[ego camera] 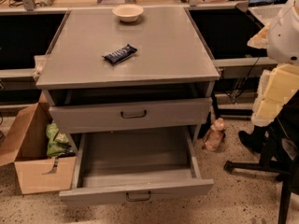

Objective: Close middle drawer

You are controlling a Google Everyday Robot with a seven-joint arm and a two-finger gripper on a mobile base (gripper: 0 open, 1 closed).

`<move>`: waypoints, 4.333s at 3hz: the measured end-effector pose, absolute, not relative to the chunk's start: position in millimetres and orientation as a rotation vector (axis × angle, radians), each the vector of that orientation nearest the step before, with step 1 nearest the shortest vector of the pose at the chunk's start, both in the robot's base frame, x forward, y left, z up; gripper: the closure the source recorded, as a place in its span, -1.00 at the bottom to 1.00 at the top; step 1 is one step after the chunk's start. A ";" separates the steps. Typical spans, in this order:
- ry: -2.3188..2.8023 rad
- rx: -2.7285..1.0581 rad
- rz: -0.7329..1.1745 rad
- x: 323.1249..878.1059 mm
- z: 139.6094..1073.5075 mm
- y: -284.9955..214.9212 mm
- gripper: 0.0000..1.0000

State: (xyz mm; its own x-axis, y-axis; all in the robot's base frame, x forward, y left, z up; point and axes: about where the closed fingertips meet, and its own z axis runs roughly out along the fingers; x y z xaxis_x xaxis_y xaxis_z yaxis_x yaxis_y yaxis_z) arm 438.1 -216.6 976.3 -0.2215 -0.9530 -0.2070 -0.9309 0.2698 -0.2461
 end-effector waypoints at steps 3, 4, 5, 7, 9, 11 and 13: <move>2.248 -1.626 0.067 421.4 906.6 -160.8 -1.00; 2.275 -1.536 0.187 409.0 848.8 -117.7 -1.00; 2.317 -1.436 0.282 392.7 766.7 -78.0 -1.00; 2.335 -1.436 0.332 390.3 732.4 -71.9 -1.00; 2.386 -1.329 0.468 373.7 599.6 -67.7 -0.65; 2.409 -1.186 0.543 381.7 495.8 -85.7 0.25; 2.435 -1.108 0.600 392.6 439.8 -97.8 1.00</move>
Offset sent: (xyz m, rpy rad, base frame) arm -0.0262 0.0703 -0.1485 0.1606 0.1415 -0.0506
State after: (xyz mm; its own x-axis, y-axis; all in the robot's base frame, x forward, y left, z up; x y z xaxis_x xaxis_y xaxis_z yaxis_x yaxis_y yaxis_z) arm 392.6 -97.8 439.8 -0.6073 -0.6043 -0.5157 -0.7747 0.5944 0.2157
